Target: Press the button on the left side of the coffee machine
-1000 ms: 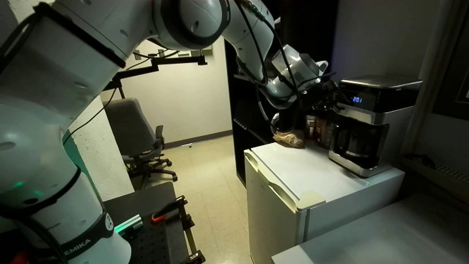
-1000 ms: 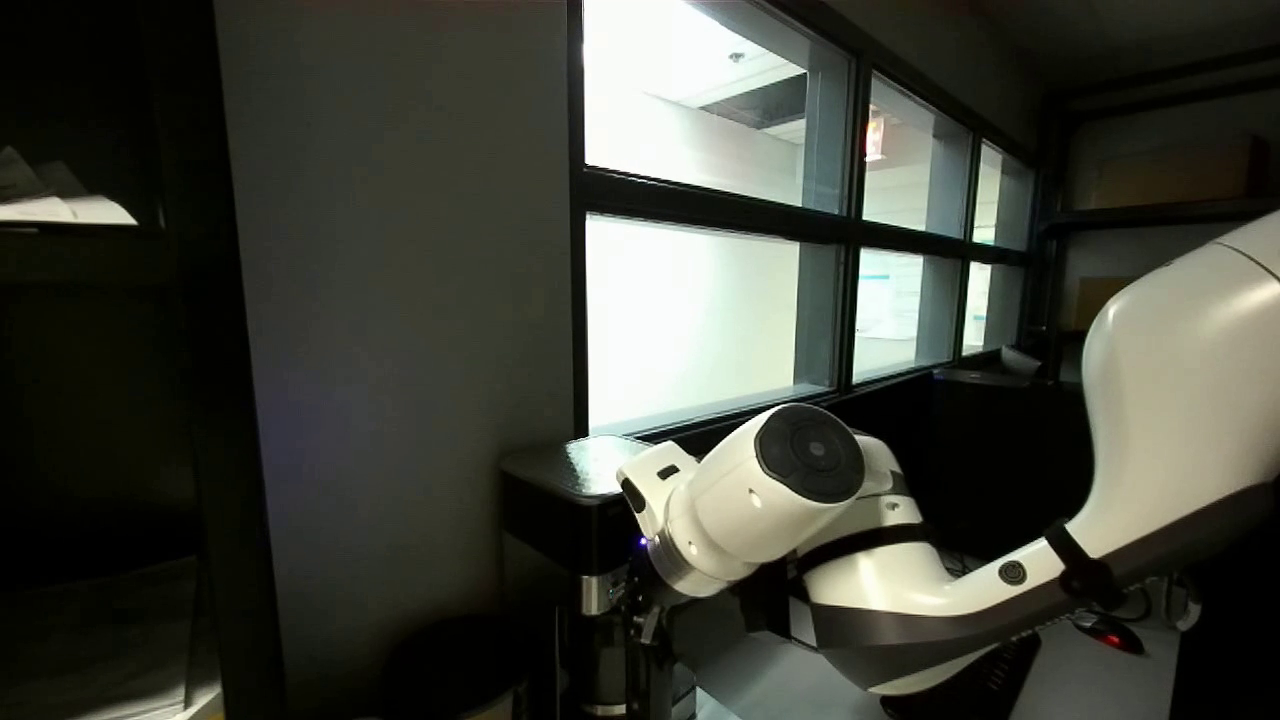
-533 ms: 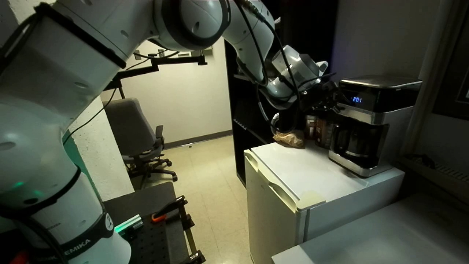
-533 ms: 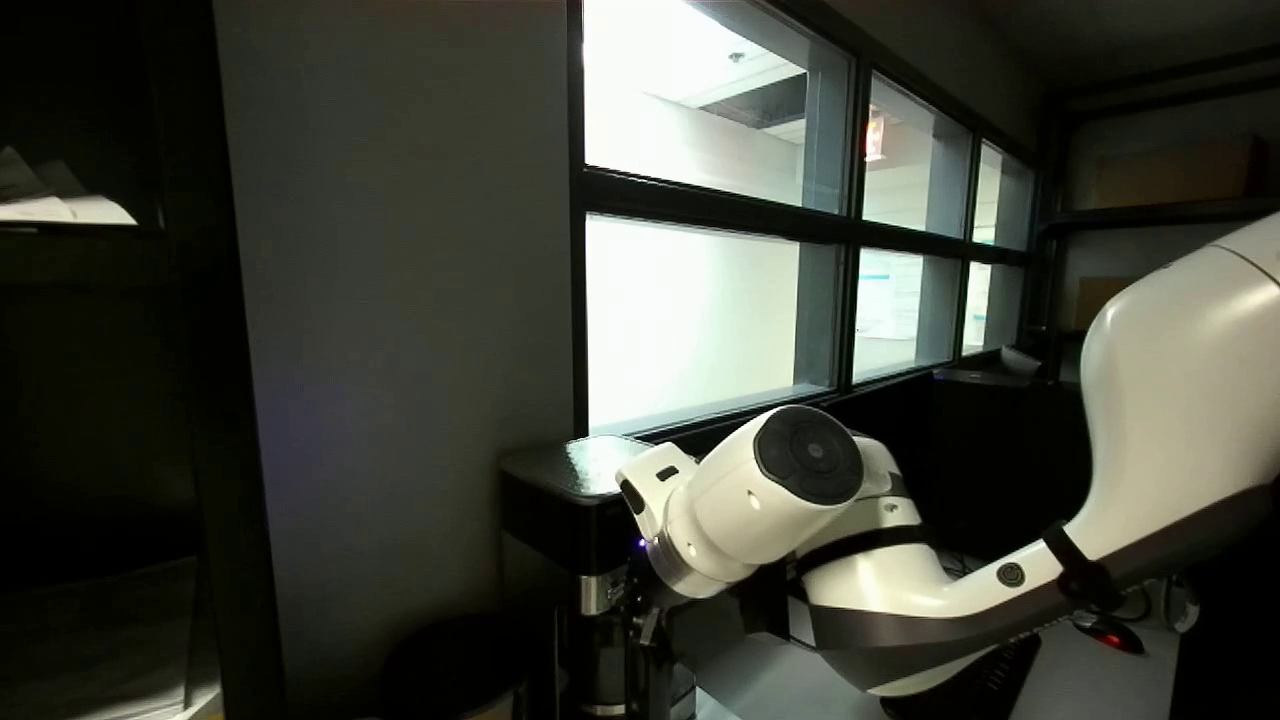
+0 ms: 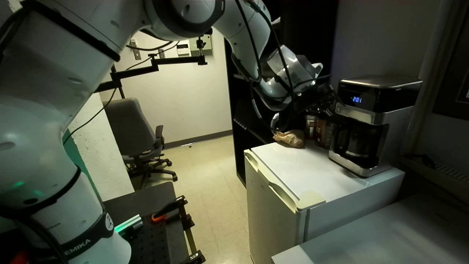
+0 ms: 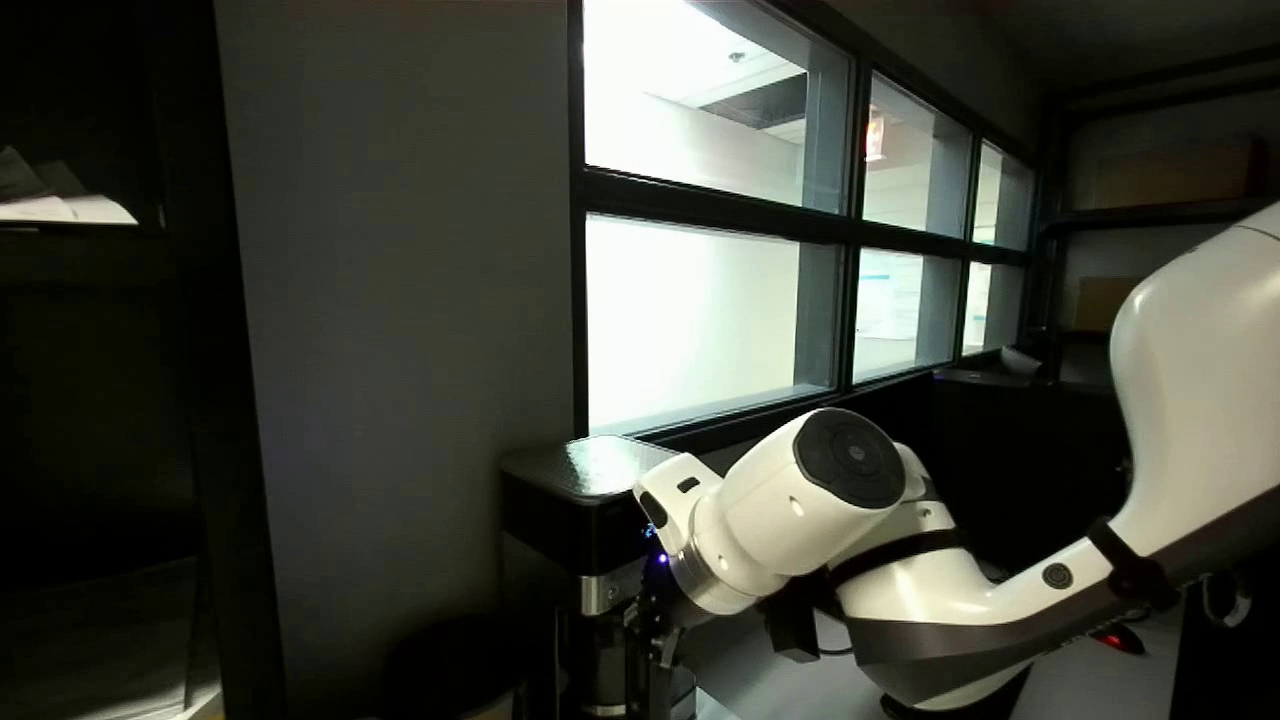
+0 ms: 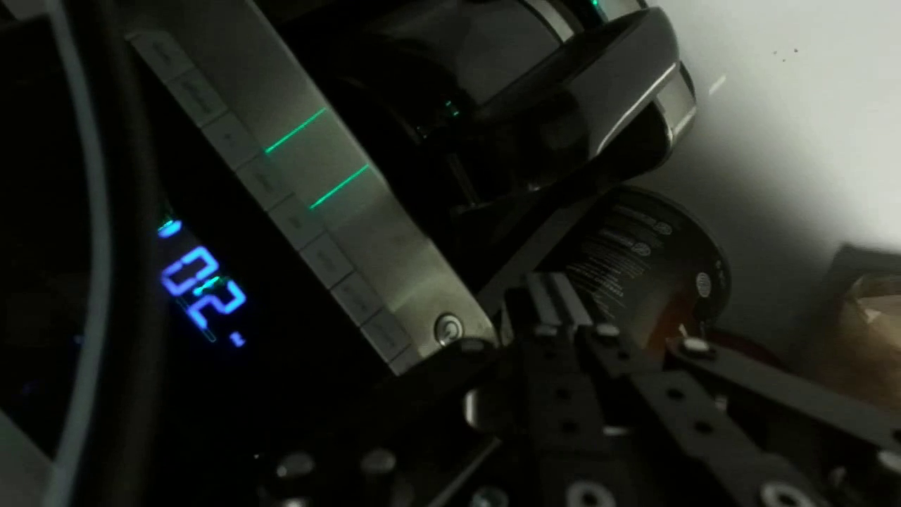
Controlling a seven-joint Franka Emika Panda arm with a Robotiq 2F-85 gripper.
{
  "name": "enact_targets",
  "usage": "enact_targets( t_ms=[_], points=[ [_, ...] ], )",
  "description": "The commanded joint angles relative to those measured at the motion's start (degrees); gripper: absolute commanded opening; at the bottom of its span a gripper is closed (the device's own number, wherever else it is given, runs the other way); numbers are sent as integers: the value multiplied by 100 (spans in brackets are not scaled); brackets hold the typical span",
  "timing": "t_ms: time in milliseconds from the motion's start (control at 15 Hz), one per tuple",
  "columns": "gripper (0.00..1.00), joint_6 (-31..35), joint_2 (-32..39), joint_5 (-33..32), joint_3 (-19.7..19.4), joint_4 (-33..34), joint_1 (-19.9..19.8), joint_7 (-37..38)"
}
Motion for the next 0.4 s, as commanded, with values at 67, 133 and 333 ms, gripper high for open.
enact_targets(
  t_ms=[67,133,333],
  points=[
    [0,331,-837,-279,-95,-1138,5,304],
    [0,382,-918,-311,-106,-1247,2,336],
    [0,476,-1135,-361,-124,-1531,0,406]
  ],
)
